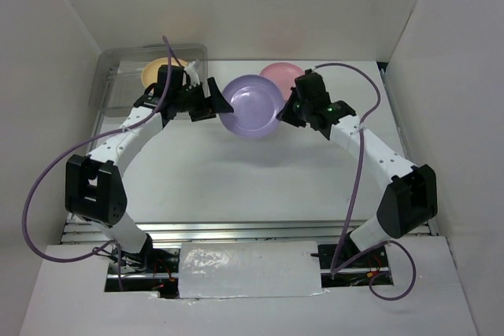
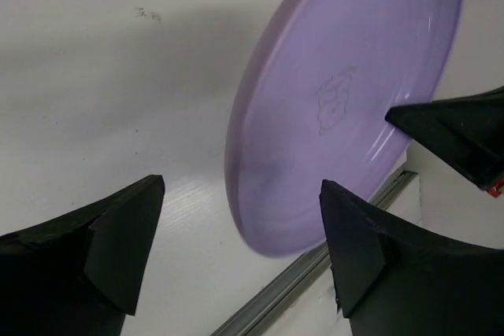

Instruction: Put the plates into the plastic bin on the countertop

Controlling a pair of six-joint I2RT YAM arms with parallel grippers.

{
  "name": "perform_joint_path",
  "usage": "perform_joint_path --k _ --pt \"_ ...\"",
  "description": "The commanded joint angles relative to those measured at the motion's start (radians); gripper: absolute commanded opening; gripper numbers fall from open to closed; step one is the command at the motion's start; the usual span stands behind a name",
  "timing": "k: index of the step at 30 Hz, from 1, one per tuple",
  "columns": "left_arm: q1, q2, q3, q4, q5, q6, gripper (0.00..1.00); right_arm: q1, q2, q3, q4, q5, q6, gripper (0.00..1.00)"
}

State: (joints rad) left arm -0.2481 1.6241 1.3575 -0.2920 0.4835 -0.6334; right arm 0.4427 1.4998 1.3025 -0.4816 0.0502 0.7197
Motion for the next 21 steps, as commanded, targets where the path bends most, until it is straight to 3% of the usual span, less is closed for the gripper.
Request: perform_joint_path --k 1,2,4,5,6,8,9,10,11,12,16,17,18,20,21 --pt "-0.003 0.000 -0.004 0.027 -0.031 0.005 0.90 0.034 -0.070 0.003 0.087 -0.046 0.026 0.00" --pt "-0.005 0.002 -0.006 0.031 -0.031 0.005 0.86 0.039 -0.081 -0.002 0.093 -0.084 0.024 0.00" --pt "-0.002 0.020 0.006 0.013 -0.036 0.008 0.63 0.059 -0.085 -0.002 0.091 -0.081 0.027 0.00" --pt "-0.002 0.025 0.009 0.010 -0.037 0.008 0.50 0.065 -0.082 0.001 0.084 -0.069 0.027 0.00" --pt "-0.003 0.029 0.021 -0.002 -0.046 0.006 0.23 0.074 -0.079 0.009 0.075 -0.062 0.027 0.00" --pt "-0.005 0.028 0.037 -0.024 -0.089 0.008 0.00 0.079 -0.067 0.014 0.071 -0.055 0.027 0.00" --pt "-0.005 0.025 0.060 -0.045 -0.108 0.008 0.00 0.080 -0.062 0.015 0.072 -0.062 0.027 0.09" --pt "-0.005 0.023 0.074 -0.056 -0.124 0.009 0.00 0.070 -0.056 0.014 0.072 -0.069 0.030 0.30" --pt "0.000 0.025 0.086 -0.065 -0.156 0.012 0.00 0.064 -0.055 0.008 0.077 -0.072 0.037 0.80" --pt "0.009 0.028 0.106 -0.081 -0.181 0.009 0.00 0.047 -0.059 -0.014 0.078 -0.072 0.055 0.88" --pt "0.139 0.080 0.192 -0.105 -0.234 -0.064 0.00 -0.085 -0.102 -0.159 0.161 -0.154 0.086 0.93" --pt "0.223 0.097 0.202 -0.089 -0.214 -0.109 0.00 -0.132 -0.121 -0.190 0.182 -0.180 0.086 0.93" --pt "0.304 0.146 0.221 -0.041 -0.165 -0.132 0.00 -0.153 -0.128 -0.241 0.217 -0.223 0.078 0.93" --pt "0.357 0.215 0.276 -0.027 -0.132 -0.161 0.00 -0.182 -0.128 -0.265 0.227 -0.251 0.060 0.93" --pt "0.375 0.302 0.375 -0.039 -0.134 -0.157 0.00 -0.202 -0.125 -0.281 0.232 -0.275 0.040 0.93"
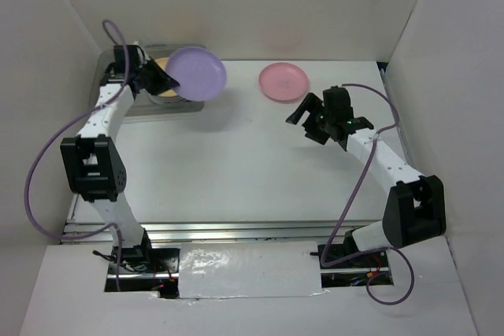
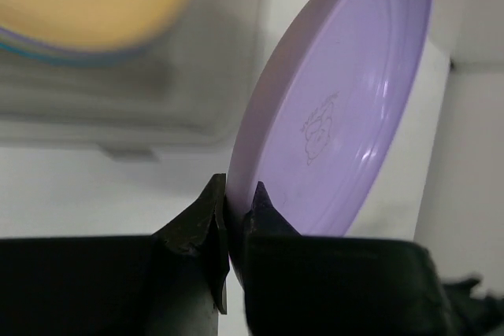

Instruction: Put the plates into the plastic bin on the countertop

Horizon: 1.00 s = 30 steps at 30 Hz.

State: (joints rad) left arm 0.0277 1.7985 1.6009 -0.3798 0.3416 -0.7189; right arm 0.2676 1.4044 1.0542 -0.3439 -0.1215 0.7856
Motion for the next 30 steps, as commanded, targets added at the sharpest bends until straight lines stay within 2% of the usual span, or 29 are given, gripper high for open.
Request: perform_joint_path --k 1,2,3,6,11,12,13,14,15,16,20,22,24,27,29,30 --pt "0.124 0.181 0.195 0.029 -0.002 -0.064 0.00 -0.034 -0.028 -0.040 0.100 -0.118 -0.032 0.93" --pt "0.133 0.229 0.258 -0.028 -0.013 -0.036 0.00 -0.042 -0.024 -0.058 0.109 -0.130 -0.039 0.93" --pt "0.141 0.324 0.390 -0.063 -0.048 -0.022 0.00 -0.051 -0.022 -0.068 0.123 -0.144 -0.051 0.93" --pt "0.185 0.442 0.529 -0.110 -0.055 -0.023 0.00 -0.059 -0.013 -0.091 0.138 -0.173 -0.072 0.93" --pt "0.236 0.524 0.637 -0.106 -0.042 -0.050 0.00 -0.057 0.011 -0.105 0.157 -0.202 -0.104 0.93" --pt "0.236 0.551 0.657 -0.117 -0.030 -0.047 0.07 -0.054 0.014 -0.103 0.157 -0.202 -0.109 0.93" --pt "0.241 0.567 0.680 -0.134 -0.023 -0.045 0.15 -0.050 0.018 -0.102 0.155 -0.202 -0.112 0.93" --pt "0.242 0.575 0.704 -0.145 -0.018 -0.047 0.40 -0.045 0.019 -0.097 0.152 -0.195 -0.118 0.93" --pt "0.242 0.569 0.697 -0.143 -0.013 -0.047 0.82 -0.045 0.019 -0.095 0.152 -0.191 -0.118 0.93" --pt "0.241 0.553 0.683 -0.139 -0.003 -0.044 0.99 -0.036 0.018 -0.091 0.155 -0.190 -0.121 0.93" --pt "0.232 0.425 0.530 -0.073 -0.024 -0.040 0.99 -0.027 0.048 -0.057 0.157 -0.182 -0.111 0.93" --pt "0.230 0.366 0.530 -0.114 -0.050 -0.034 0.99 -0.031 0.092 -0.027 0.148 -0.149 -0.103 0.94" --pt "0.227 0.357 0.602 -0.197 -0.113 -0.016 0.99 -0.057 0.139 0.035 0.134 -0.136 -0.085 0.94" --pt "0.229 0.336 0.665 -0.395 -0.206 -0.013 0.99 -0.116 0.293 0.206 0.050 -0.031 -0.031 0.94" --pt "0.230 0.256 0.592 -0.444 -0.211 0.005 0.99 -0.165 0.503 0.370 -0.012 0.008 0.006 0.93" --pt "0.235 0.218 0.546 -0.438 -0.204 0.019 0.99 -0.178 0.554 0.426 -0.032 0.002 0.012 0.93"
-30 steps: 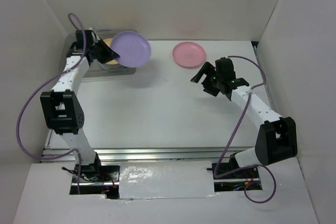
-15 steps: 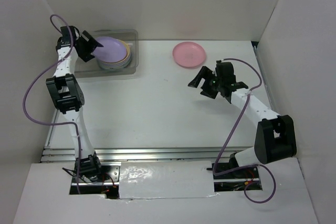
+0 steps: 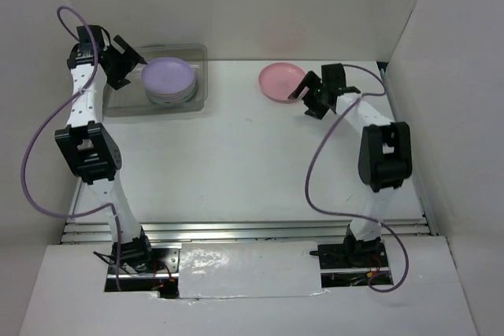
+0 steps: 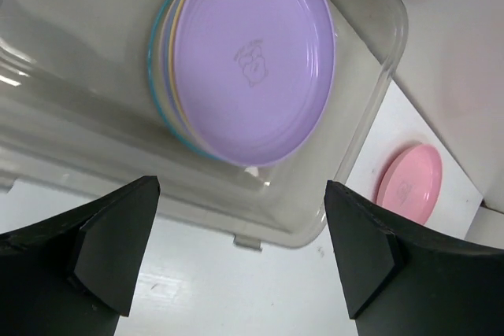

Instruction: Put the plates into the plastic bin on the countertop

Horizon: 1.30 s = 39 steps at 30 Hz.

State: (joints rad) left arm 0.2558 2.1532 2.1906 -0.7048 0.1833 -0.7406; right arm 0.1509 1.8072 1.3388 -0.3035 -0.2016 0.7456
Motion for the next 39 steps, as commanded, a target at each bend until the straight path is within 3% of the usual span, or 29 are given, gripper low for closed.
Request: perform_joint_path --k 1,3,8,16,22,29,31,32,34,37,39 --pt "0.007 -0.177 -0.145 -0.102 -0.038 0.068 0.99 -0.069 0.208 0.266 -0.097 0.058 0.057 0.92" --pt "0.013 -0.288 -0.225 -0.079 -0.019 0.118 0.99 -0.088 0.343 0.438 -0.183 0.062 0.060 0.91" --pt "0.005 -0.545 -0.519 0.016 0.048 0.161 0.99 -0.116 0.535 0.643 -0.272 0.047 0.081 0.89" --pt "-0.033 -0.808 -0.794 0.116 0.107 0.224 0.99 -0.139 0.671 0.882 -0.339 -0.008 0.077 0.82" --pt "-0.078 -0.859 -0.861 0.113 0.074 0.244 0.99 -0.131 0.800 1.037 -0.445 -0.001 0.083 0.58" --pt "-0.124 -0.866 -0.865 0.100 0.054 0.254 0.99 -0.114 0.798 1.002 -0.440 0.042 0.081 0.37" --pt "-0.136 -0.860 -0.856 0.093 0.054 0.271 0.99 -0.111 0.766 0.976 -0.421 0.031 0.081 0.21" --pt "-0.154 -0.859 -0.856 0.087 0.054 0.277 0.99 -0.108 0.746 0.920 -0.413 0.037 0.078 0.00" --pt "-0.177 -0.849 -0.856 0.091 0.082 0.283 0.99 -0.097 0.671 0.817 -0.347 0.088 0.074 0.00" --pt "-0.245 -0.836 -0.853 0.111 0.134 0.274 0.99 -0.039 0.423 0.598 -0.283 0.175 0.028 0.00" --pt "-0.326 -0.831 -0.859 0.160 0.159 0.238 0.99 0.008 0.313 0.448 -0.276 0.324 -0.017 0.00"
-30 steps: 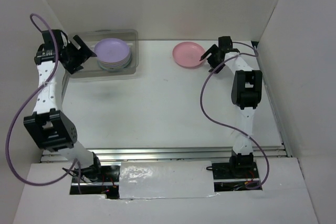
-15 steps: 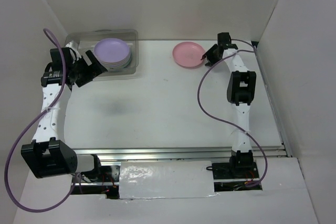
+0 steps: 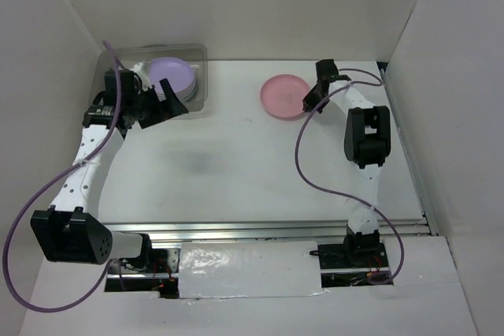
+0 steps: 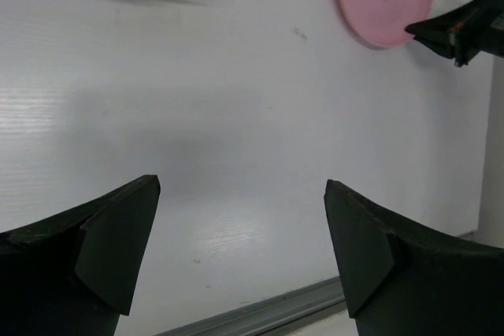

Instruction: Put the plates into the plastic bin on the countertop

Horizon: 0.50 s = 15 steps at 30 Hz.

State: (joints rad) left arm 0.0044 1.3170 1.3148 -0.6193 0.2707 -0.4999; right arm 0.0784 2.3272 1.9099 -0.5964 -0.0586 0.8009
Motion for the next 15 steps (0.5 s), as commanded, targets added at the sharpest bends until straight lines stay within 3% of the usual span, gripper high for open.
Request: perform_joint_path --k 1,4,6,10,15 --pt "-0.096 0.008 0.014 0.098 0.090 -0.012 0.99 0.133 -0.262 -0.170 0.023 0.230 -0.084 0.00" --pt "-0.197 0.045 0.021 0.167 0.100 -0.049 0.99 0.231 -0.516 -0.415 0.058 0.373 -0.114 0.00" --pt "-0.233 0.083 0.041 0.178 0.107 -0.055 0.99 0.274 -0.592 -0.480 0.060 0.375 -0.106 0.00" --pt "-0.285 0.185 0.061 0.233 0.145 -0.060 0.99 0.351 -0.780 -0.620 0.142 0.234 -0.118 0.00" --pt "-0.333 0.249 0.110 0.190 0.049 -0.048 0.96 0.435 -0.900 -0.706 0.172 0.201 -0.091 0.00"
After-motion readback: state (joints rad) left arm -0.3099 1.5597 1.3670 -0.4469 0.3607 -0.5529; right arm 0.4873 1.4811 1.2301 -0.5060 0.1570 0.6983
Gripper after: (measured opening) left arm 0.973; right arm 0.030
